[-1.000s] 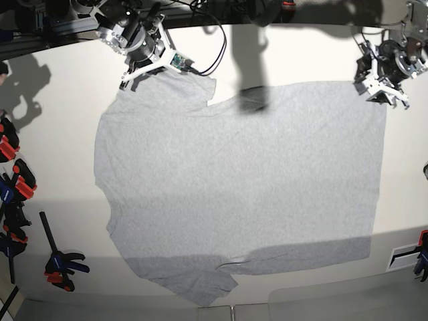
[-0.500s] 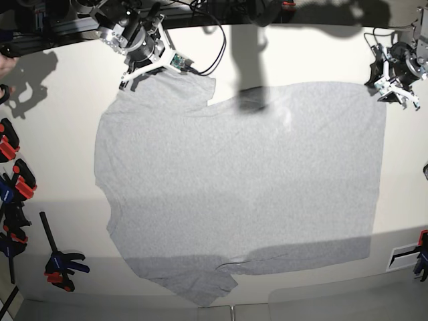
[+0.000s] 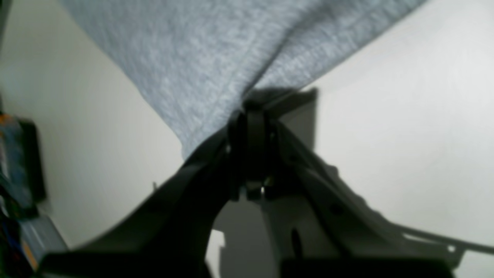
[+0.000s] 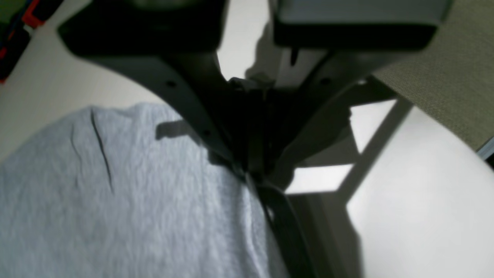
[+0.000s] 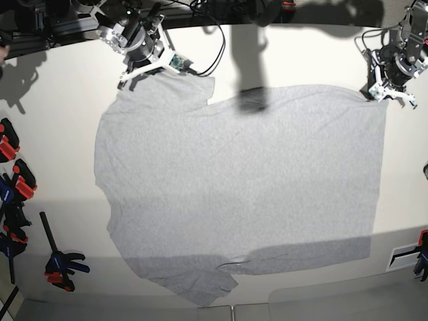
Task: Fold the T-shirt properly
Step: 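Lift both hem corners with both grippers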
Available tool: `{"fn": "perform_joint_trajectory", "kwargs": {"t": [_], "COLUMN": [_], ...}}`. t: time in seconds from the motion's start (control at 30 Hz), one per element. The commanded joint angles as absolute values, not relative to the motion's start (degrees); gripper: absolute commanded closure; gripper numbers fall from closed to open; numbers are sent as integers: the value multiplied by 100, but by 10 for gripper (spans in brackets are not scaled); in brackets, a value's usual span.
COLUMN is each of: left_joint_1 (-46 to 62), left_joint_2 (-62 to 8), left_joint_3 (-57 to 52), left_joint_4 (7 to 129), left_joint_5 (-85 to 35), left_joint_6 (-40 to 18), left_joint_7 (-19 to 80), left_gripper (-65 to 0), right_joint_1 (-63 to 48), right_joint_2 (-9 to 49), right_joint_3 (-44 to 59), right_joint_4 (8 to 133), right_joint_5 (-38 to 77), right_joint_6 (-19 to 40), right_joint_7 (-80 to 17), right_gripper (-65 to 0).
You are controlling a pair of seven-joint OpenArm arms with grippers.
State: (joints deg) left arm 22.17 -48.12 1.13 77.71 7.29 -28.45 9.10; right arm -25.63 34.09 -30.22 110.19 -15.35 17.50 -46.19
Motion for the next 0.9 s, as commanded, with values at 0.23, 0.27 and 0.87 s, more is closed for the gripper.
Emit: {"fn": "perform_joint_trajectory", "kwargs": {"t": [0.23, 0.27, 0.87], "left_joint_1": [2919, 3033, 5103], "left_joint_2": [-4939, -4978, -5159], "left_joint_3": [154, 154, 154], "left_joint_4": [9035, 9192, 10497], "left_joint_5": [438, 440, 2777], "left_joint_6": [-2845, -2681, 119], "left_joint_7": [2423, 2443, 2888], "left_gripper": [0, 0, 0], "right_joint_1": [-3166, -3227, -4661], "right_joint_2": [3555, 3592, 4475], "right_joint_3": [-3002, -3002, -3002], "right_joint_4": [11760, 11810, 12505], "right_joint_5": [-2349, -2399, -3144], "right_joint_6": [1304, 1247, 58], "right_joint_7": [-4991, -5024, -5400], "right_gripper": [0, 0, 0]}}
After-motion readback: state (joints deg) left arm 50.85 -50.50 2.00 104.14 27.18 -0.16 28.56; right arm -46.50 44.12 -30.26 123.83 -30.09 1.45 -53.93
